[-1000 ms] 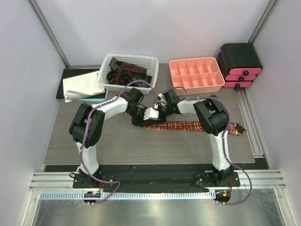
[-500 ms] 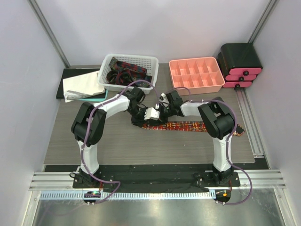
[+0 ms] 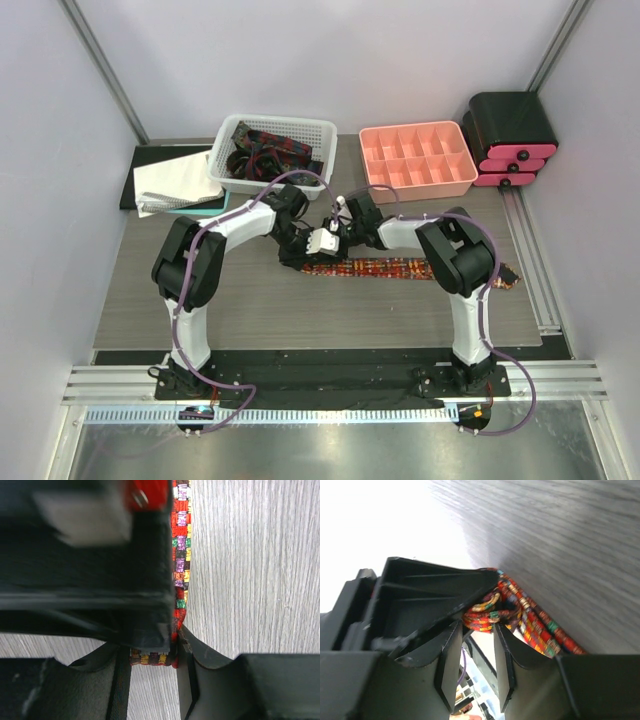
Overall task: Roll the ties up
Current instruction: Roll the tie at the center of the board.
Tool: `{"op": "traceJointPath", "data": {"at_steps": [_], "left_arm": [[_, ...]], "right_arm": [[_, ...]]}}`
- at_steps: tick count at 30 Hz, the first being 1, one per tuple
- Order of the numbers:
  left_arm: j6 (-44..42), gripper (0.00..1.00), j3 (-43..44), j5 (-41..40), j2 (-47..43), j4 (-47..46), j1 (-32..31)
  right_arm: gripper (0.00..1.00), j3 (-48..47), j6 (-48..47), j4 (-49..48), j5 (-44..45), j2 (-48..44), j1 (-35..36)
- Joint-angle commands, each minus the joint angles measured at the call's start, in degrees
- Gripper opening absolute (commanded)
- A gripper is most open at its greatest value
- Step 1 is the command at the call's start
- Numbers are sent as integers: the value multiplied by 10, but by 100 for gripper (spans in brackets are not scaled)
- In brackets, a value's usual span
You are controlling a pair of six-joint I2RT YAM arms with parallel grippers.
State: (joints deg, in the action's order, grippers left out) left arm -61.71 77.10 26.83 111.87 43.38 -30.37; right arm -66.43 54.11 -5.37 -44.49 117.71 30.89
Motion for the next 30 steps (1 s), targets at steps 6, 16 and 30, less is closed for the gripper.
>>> {"op": "traceJointPath", "data": {"at_steps": [6,16,30], "left_arm": [[3,20,9,-6,4,18,-1],[-4,31,8,-4,-3,20,2],[37,81,-37,78,-60,-45,42]], "right_arm": [[13,-37,-36,28,28,23,7],[1,-22,-77,89,43,14,-22],[1,-3,-107,128,58,48,-42]]}}
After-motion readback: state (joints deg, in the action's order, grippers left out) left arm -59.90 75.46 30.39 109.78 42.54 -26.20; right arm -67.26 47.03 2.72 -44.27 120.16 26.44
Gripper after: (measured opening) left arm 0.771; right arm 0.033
